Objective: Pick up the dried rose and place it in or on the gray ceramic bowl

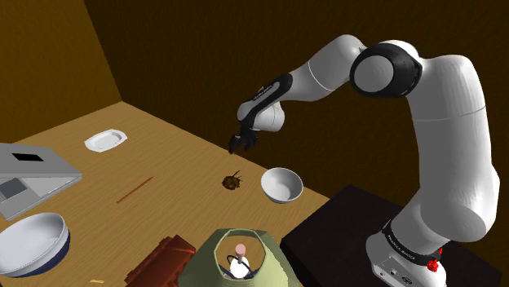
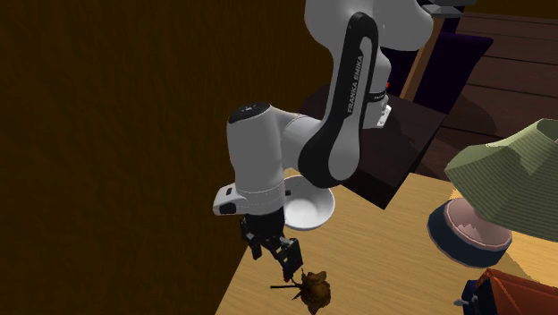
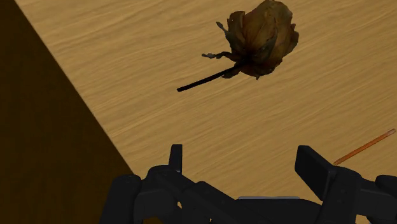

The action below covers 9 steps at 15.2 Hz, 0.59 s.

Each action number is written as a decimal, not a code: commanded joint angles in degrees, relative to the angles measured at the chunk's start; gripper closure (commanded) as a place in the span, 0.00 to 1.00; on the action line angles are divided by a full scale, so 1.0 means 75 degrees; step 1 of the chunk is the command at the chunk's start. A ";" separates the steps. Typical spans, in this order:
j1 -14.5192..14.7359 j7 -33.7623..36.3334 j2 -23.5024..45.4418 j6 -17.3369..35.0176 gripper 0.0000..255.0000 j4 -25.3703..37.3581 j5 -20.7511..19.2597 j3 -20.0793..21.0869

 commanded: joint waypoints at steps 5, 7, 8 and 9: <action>0.0055 -0.0028 0.0610 0.0231 0.00 0.0415 0.0036 0.0071; 0.0055 -0.0027 0.0611 0.0230 0.00 0.0417 0.0036 0.0070; 0.0055 -0.0027 0.0611 0.0230 0.00 0.0417 0.0036 0.0070; 0.0055 -0.0027 0.0611 0.0230 0.00 0.0417 0.0036 0.0070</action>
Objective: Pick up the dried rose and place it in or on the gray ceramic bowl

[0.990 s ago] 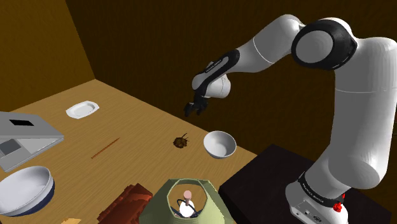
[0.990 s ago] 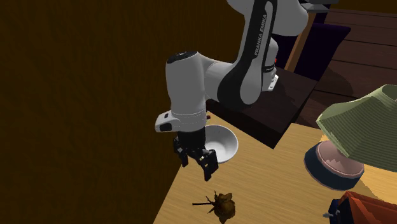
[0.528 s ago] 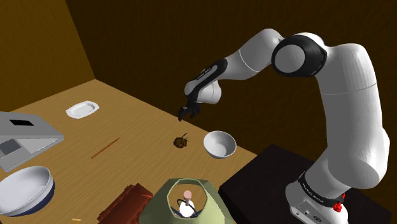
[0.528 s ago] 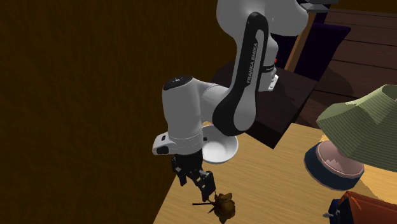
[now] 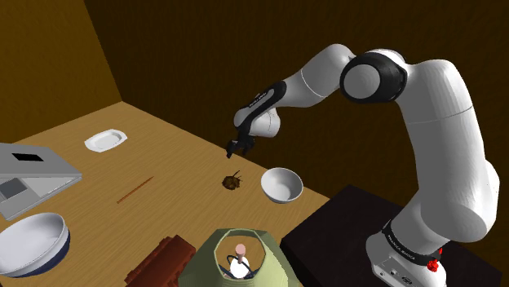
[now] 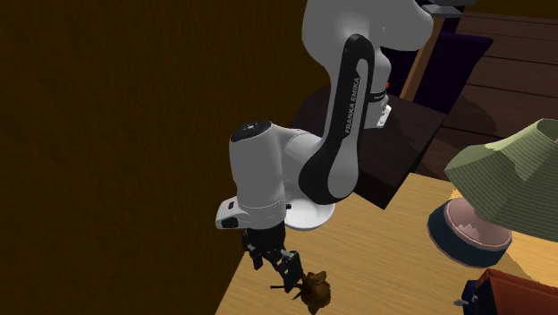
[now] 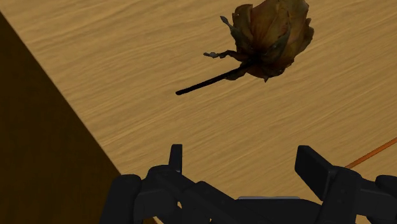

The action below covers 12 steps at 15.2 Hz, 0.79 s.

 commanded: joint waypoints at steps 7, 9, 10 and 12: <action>0.0000 0.0000 0.0002 0.0002 1.00 0.0002 0.0000 0.0001; 0.0000 0.0000 0.0002 0.0002 1.00 0.0001 0.0000 0.0001; 0.0000 0.0000 0.0002 0.0002 1.00 0.0001 0.0000 0.0001; 0.0000 0.0000 0.0002 0.0002 1.00 0.0001 0.0000 0.0001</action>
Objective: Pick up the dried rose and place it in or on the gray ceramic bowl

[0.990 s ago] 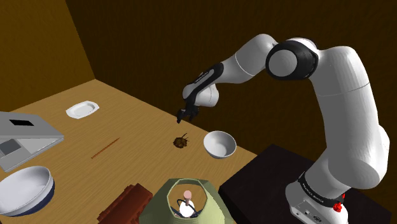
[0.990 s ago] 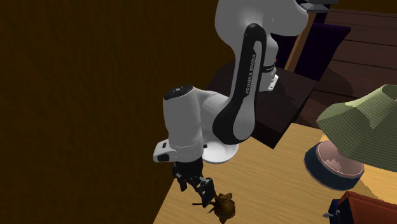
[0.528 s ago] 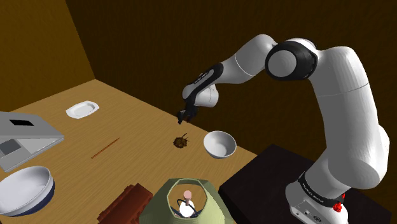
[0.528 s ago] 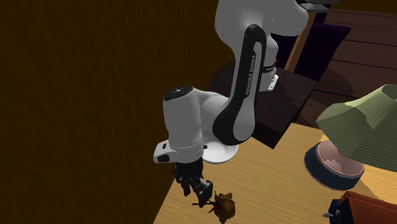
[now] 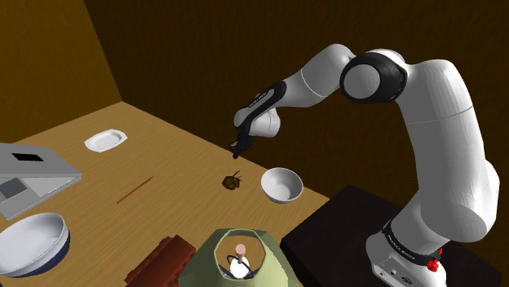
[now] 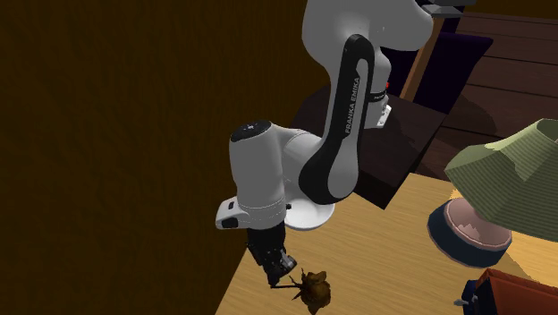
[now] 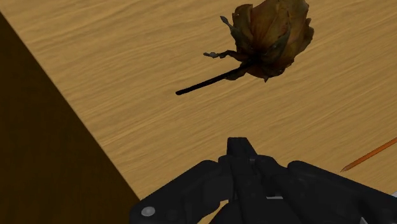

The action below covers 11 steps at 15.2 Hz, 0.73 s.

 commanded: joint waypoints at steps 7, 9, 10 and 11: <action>0.2095 0.0919 -0.0386 0.0478 0.00 -0.0887 -0.1606 -0.1260; 0.3031 0.1332 -0.0443 0.0630 0.00 -0.1226 -0.2264 -0.1859; 0.3513 0.1545 -0.0449 0.0698 0.00 -0.1392 -0.2593 -0.2171; 0.4009 0.1752 -0.0438 0.0760 0.00 -0.1554 -0.2909 -0.2494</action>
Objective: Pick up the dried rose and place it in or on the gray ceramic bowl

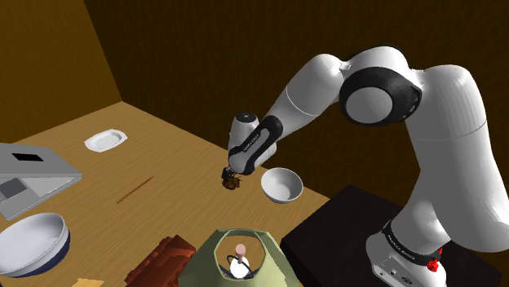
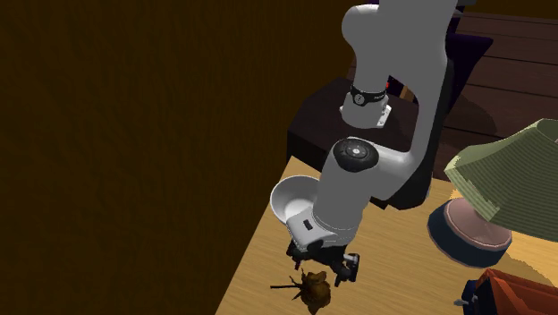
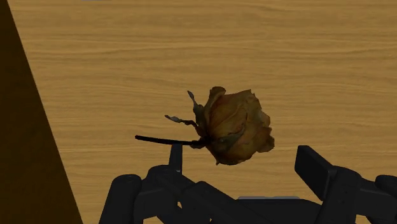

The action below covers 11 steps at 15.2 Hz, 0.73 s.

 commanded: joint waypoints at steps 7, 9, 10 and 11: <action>0.0388 0.0184 0.0584 0.0270 0.00 0.0226 -0.0263 -0.0196; 0.0339 0.0168 0.0755 0.0335 0.00 0.0335 -0.0243 -0.0150; 0.0339 0.0168 0.0755 0.0335 0.00 0.0336 -0.0244 -0.0150; 0.0339 0.0168 0.0755 0.0334 0.00 0.0336 -0.0244 -0.0150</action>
